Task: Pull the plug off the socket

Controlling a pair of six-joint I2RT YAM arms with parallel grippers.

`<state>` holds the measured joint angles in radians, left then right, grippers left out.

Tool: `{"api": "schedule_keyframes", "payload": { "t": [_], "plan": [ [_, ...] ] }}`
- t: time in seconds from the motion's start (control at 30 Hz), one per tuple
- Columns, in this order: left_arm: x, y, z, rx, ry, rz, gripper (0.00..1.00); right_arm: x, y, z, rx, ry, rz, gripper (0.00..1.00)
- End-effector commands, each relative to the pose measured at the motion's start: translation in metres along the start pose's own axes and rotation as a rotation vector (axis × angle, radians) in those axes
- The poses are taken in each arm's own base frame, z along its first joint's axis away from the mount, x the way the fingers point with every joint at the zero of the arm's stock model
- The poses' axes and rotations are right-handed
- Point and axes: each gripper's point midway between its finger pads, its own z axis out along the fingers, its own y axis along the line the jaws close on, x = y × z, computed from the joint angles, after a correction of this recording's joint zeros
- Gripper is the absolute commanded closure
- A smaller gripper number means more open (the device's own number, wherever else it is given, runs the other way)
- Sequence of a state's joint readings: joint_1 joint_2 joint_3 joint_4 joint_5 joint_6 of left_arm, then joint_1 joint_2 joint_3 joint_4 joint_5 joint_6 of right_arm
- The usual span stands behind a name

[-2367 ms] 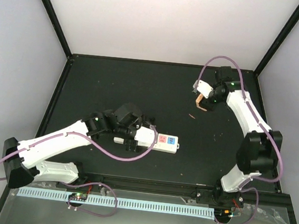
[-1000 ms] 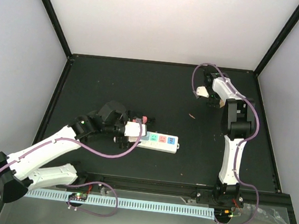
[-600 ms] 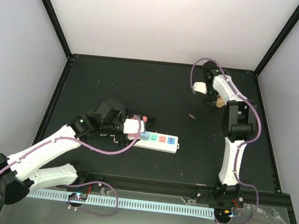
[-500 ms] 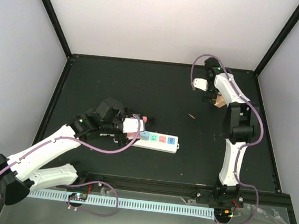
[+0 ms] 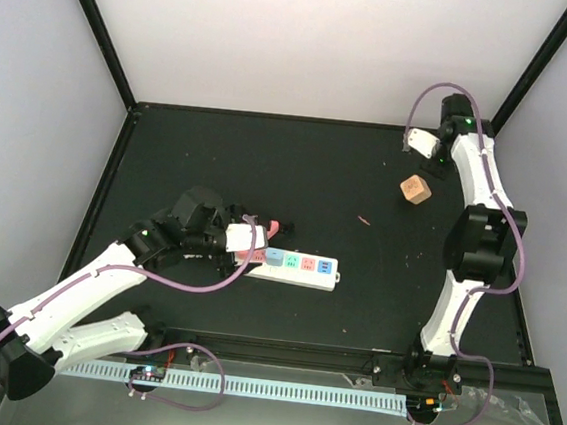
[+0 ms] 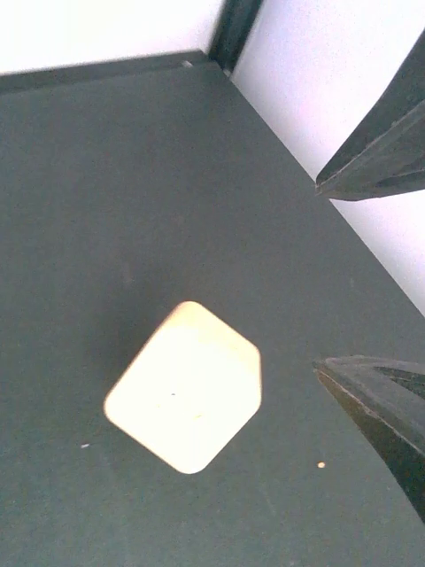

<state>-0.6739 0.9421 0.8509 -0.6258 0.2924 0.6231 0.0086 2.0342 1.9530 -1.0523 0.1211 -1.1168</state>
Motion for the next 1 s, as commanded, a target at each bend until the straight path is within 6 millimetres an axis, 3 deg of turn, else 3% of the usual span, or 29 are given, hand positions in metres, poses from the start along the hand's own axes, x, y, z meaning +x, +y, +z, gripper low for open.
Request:
{"api": "schedule_keyframes", "payload": {
  "t": [0.0,0.13,0.4,0.73,0.97],
  "plan": [
    [-0.012,0.002,-0.003,0.005,-0.057,-0.010,0.01,0.015,0.011,0.026,-0.045,0.050,0.039,0.49],
    [-0.012,0.004,-0.004,0.004,-0.054,-0.019,0.01,0.015,0.006,0.047,-0.040,0.079,0.077,0.51],
    [-0.011,0.006,-0.005,0.004,-0.056,-0.032,0.01,0.012,0.028,0.062,-0.129,0.074,0.079,0.50],
    [-0.012,0.007,-0.002,0.014,-0.053,-0.036,0.01,-0.010,0.065,0.057,-0.311,-0.037,0.132,0.55],
    [-0.011,0.007,-0.001,0.014,-0.050,-0.038,0.01,-0.025,0.075,0.051,-0.390,-0.099,0.246,0.57]
  ]
}}
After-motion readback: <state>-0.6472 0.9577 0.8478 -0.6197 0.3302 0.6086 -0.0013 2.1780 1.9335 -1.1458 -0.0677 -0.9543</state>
